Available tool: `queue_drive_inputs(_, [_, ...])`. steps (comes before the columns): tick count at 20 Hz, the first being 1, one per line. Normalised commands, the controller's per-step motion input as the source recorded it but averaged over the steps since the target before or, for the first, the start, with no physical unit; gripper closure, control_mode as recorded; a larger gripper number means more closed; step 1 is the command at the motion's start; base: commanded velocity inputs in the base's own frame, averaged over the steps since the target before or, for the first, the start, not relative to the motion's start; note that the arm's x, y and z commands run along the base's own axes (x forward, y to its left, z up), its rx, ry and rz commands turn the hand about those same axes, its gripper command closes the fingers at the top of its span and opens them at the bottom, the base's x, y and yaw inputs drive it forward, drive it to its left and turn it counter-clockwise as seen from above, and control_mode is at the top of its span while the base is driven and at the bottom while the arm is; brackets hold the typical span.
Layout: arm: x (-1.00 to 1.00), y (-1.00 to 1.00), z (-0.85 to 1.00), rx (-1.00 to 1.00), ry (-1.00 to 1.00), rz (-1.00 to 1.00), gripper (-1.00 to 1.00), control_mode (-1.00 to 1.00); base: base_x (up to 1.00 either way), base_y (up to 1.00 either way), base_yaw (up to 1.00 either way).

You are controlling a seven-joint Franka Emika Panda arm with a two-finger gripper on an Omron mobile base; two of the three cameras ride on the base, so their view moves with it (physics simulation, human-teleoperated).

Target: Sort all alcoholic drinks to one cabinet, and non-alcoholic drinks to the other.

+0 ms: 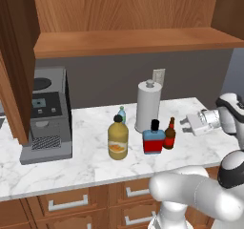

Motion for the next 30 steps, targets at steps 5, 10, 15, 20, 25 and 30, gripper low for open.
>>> queue_drive_inputs(5, [0.21, 0.00, -0.08, 0.03, 0.00, -0.05, -1.00, -1.00, 0.00, 0.00, 0.00])
queue_drive_inputs(10, [0.14, 0.00, -0.07, 0.03, 0.00, -0.02, -1.00, -1.00, 0.00, 0.00, 0.00])
queue_drive_inputs(15, [0.09, 0.00, -0.11, 0.02, 0.00, -0.01, -1.00, -1.00, 0.00, 0.00, 0.00])
queue_drive_inputs(20, [0.11, 0.00, -0.09, 0.02, 0.00, 0.00, -1.00, -1.00, 0.00, 0.00, 0.00])
queue_drive_inputs(25, [0.15, 0.00, -0.08, 0.01, 0.00, 0.00, -1.00, -1.00, 0.00, 0.00, 0.00])
queue_drive_inputs(30, [0.16, 0.00, -0.08, 0.01, 0.00, 0.00, -1.00, -1.00, 0.00, 0.00, 0.00])
